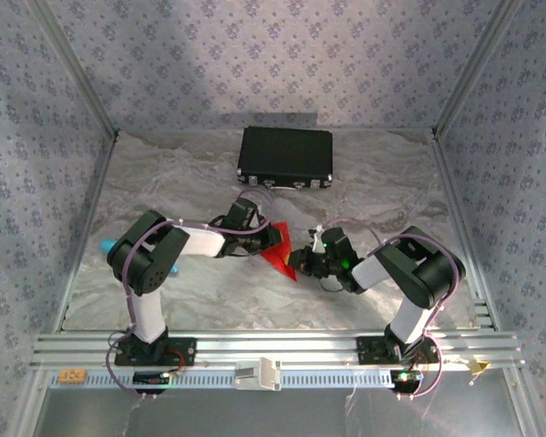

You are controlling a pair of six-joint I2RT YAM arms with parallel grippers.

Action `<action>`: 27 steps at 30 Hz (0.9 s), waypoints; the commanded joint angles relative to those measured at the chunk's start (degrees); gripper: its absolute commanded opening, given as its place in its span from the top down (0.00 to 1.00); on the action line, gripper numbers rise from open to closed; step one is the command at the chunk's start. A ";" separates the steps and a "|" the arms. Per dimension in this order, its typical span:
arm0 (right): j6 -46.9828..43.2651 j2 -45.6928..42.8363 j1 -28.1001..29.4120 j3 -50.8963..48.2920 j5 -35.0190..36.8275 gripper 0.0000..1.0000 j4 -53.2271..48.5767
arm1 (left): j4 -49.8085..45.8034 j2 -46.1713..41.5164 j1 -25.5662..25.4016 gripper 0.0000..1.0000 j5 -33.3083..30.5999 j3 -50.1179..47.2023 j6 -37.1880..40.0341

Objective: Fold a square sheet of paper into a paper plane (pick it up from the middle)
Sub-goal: Fourth fold the wing at the center of the table.

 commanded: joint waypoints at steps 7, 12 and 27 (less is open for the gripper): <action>0.64 2.34 -0.25 -0.11 0.37 0.98 -6.99 | -2.54 2.13 -0.30 0.89 -1.32 1.79 1.66; 0.79 2.32 -0.35 -0.09 0.21 0.95 -7.20 | -4.60 2.43 -0.28 0.91 -2.03 1.86 1.71; -3.03 -4.56 0.94 0.40 -0.36 0.80 -16.26 | -4.97 2.71 -0.20 0.93 -2.12 1.50 1.54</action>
